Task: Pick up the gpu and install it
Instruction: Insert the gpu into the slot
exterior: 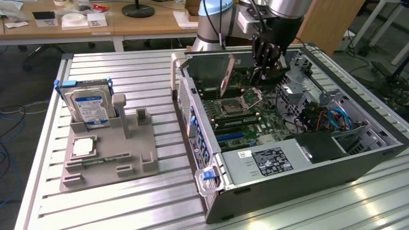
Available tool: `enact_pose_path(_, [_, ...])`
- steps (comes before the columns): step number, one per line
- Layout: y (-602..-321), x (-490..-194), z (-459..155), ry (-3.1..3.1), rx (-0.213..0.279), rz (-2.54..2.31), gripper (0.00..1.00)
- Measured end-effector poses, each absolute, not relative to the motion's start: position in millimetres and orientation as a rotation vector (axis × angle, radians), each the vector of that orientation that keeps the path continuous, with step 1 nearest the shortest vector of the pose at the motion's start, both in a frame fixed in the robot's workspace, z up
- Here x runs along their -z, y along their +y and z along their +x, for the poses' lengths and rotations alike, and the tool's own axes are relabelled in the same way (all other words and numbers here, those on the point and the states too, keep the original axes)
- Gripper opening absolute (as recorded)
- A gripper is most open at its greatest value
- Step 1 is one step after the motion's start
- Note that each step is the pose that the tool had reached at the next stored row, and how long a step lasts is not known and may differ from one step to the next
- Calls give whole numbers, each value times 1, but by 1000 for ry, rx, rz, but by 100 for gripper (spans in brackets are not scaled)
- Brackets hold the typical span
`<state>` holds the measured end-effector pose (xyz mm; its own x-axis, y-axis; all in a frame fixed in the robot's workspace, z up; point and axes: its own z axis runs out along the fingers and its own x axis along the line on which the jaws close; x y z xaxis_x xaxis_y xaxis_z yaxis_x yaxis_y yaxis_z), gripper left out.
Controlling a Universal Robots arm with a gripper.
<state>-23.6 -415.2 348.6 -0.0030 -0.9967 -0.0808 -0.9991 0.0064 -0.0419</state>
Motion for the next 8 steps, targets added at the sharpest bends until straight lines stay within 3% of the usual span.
enact_pose_path(8, [-415, -339, -31, 2178, -40, -2142, 28])
